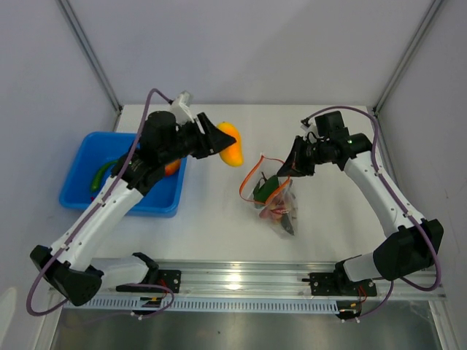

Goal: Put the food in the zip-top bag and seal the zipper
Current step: Place the fake fruit in the zipper food storage bag.

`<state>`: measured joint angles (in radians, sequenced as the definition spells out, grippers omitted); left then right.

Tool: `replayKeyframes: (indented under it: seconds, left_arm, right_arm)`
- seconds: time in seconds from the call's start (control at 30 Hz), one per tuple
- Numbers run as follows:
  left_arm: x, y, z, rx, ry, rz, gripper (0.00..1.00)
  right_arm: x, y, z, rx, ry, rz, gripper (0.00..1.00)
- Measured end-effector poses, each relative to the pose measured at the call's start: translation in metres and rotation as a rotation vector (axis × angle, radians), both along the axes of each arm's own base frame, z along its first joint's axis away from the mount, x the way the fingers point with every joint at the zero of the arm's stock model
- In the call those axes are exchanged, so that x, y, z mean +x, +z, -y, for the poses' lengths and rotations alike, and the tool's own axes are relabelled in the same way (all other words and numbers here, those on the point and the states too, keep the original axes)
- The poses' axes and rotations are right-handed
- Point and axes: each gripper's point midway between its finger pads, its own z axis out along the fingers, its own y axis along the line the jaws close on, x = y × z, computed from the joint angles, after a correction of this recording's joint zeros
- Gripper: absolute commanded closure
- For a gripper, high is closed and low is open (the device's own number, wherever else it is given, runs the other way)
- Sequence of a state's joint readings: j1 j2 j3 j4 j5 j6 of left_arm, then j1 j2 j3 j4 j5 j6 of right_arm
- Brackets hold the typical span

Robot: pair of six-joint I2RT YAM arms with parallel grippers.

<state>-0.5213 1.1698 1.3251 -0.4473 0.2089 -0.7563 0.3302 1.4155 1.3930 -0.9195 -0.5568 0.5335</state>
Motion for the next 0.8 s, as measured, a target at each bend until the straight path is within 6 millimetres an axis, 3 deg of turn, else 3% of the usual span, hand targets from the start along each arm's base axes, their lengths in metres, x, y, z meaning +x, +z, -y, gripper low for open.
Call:
replayKeyframes:
  seconds: [0.13, 0.33, 0.8]
  left_arm:
    - [-0.011, -0.008, 0.039, 0.012, -0.108, 0.006, 0.99]
    - [-0.021, -0.030, 0.074, 0.055, -0.197, -0.013, 0.99]
    - [-0.036, -0.056, 0.103, 0.127, -0.310, -0.014, 1.00]
  right_arm:
    - [0.000, 0.007, -0.007, 0.052, -0.003, -0.006, 1.00]
    - [-0.002, 0.015, -0.014, 0.109, -0.003, -0.013, 1.00]
    - [-0.002, 0.023, -0.011, 0.143, -0.015, -0.013, 1.00]
